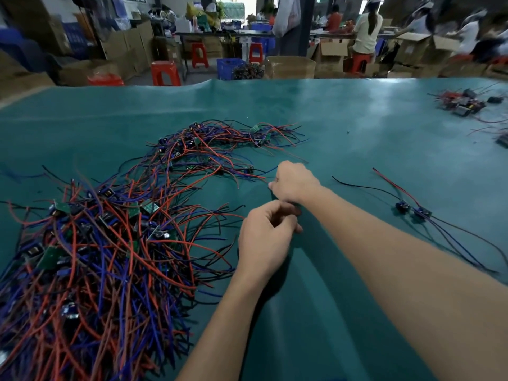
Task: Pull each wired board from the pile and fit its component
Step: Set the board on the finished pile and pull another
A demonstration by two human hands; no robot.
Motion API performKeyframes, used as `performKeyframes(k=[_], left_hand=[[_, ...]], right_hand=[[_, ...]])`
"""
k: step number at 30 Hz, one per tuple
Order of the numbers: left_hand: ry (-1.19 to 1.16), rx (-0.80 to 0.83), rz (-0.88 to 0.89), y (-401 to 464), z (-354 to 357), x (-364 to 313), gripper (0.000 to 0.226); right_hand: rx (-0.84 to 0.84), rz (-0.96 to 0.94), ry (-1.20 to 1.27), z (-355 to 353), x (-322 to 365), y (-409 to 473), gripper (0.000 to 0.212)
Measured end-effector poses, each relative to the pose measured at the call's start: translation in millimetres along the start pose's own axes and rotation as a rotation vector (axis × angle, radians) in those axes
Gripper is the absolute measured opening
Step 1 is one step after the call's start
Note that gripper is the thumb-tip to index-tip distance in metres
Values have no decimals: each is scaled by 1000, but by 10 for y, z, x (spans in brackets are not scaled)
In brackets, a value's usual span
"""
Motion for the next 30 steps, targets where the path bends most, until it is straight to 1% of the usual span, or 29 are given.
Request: performKeyframes(k=[2,4,5,6,8,9,10,12,14,17,18,19,21,22,23,25,28,30], left_hand=[[-12,-42,6,9,-19,19,18],[-17,-107,-4,23,-50,50,19],[-22,-147,-13,28,-70,61,20],[-29,-181,-26,31,-86,64,21],[-48,-202,-62,26,-83,48,29],[-57,-196,-79,26,-79,33,35],[-69,-183,-94,25,-74,17,41],[-119,-146,-110,14,-62,-13,44],[-124,-138,-89,4,-67,-40,35],[-61,-109,-41,-12,-60,-53,21],[-57,-76,-35,-14,-43,-61,19],[-62,-44,-29,-19,-32,-69,16],[-95,6,-6,-33,-18,-93,14],[-95,37,2,-36,-11,-105,14],[-77,75,4,-35,-3,-104,15],[-52,158,14,-36,11,-98,16],[-19,219,22,-34,27,-93,17],[34,231,36,-36,30,-88,22]], right_hand=[[35,-14,-28,-57,12,-60,33],[82,-41,46,-205,-84,-206,39],[142,-38,159,-294,-180,-305,41],[229,-20,319,-376,-300,-423,39],[394,-12,627,-554,-553,-760,27],[437,-30,726,-629,-651,-929,25],[457,-57,768,-677,-723,-1084,25],[463,-123,716,-685,-800,-1347,23],[503,-187,621,-624,-830,-1520,21],[689,-270,530,-590,-855,-1591,16],[693,-262,569,-582,-863,-1526,13],[638,-210,658,-564,-879,-1413,12],[390,-1,885,-492,-946,-1121,13],[288,72,958,-443,-927,-1025,15],[263,101,999,-383,-864,-963,19],[343,78,1076,-230,-725,-944,27],[386,61,1261,-148,-709,-966,14],[359,40,1357,-143,-771,-956,8]])
Point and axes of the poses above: each hand's wrist, its own y-axis towards the middle knuckle, its own z-axis out of the palm, x = y × z, the point moved 3 cm from there along y, towards the middle knuckle, and after that the axes turned 14 degrees about z, right-handed, at the moved point
